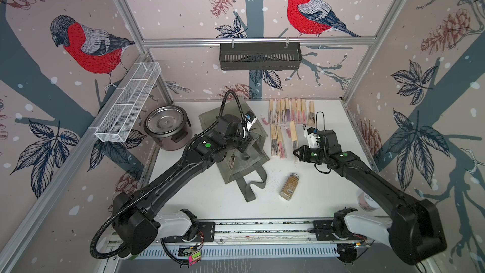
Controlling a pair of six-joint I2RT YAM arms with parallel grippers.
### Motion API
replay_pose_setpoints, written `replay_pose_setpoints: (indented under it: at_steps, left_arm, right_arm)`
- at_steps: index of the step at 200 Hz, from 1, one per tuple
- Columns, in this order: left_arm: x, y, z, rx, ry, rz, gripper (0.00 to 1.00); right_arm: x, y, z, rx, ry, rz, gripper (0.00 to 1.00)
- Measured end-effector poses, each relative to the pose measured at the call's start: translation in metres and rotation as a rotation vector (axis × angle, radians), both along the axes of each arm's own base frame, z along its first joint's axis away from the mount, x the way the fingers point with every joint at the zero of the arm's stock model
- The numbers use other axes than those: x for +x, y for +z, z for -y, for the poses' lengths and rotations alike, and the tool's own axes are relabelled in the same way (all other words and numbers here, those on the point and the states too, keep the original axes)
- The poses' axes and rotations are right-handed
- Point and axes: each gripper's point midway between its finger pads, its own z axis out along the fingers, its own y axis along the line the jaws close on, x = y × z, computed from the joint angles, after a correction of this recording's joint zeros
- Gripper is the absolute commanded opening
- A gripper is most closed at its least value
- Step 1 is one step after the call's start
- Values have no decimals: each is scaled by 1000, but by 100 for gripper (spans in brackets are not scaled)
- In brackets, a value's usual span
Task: Take out the folding fans from the tote bags
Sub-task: Place the folding fan at the center of the board.
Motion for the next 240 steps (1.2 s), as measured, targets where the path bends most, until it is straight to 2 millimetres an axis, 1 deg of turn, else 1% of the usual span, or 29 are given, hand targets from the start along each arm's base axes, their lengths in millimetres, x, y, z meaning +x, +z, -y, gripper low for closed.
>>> replay_pose_setpoints:
  at_steps: [13,39,82,150,178,240]
  left_arm:
    - [0,0,0,0,0,0,0]
    - [0,0,0,0,0,0,0]
    - [0,0,0,-1,0,0,0]
    - [0,1,0,-1,0,1,0]
    - [0,0,0,-1,-1,1,0]
    - [0,-1,0,0,-1,-1,0]
  right_arm:
    - [9,-10,2,-31,-2,-19,12]
    - [18,-32,4,-76,4,-57,12]
    - [36,-63,-1,-125,42,-103,12]
    - [55,-98,3,-181,47,-158,12]
    - [61,-105,0,-184,60,-164,12]
    - [74,-106,-12,-138,83,-140,15]
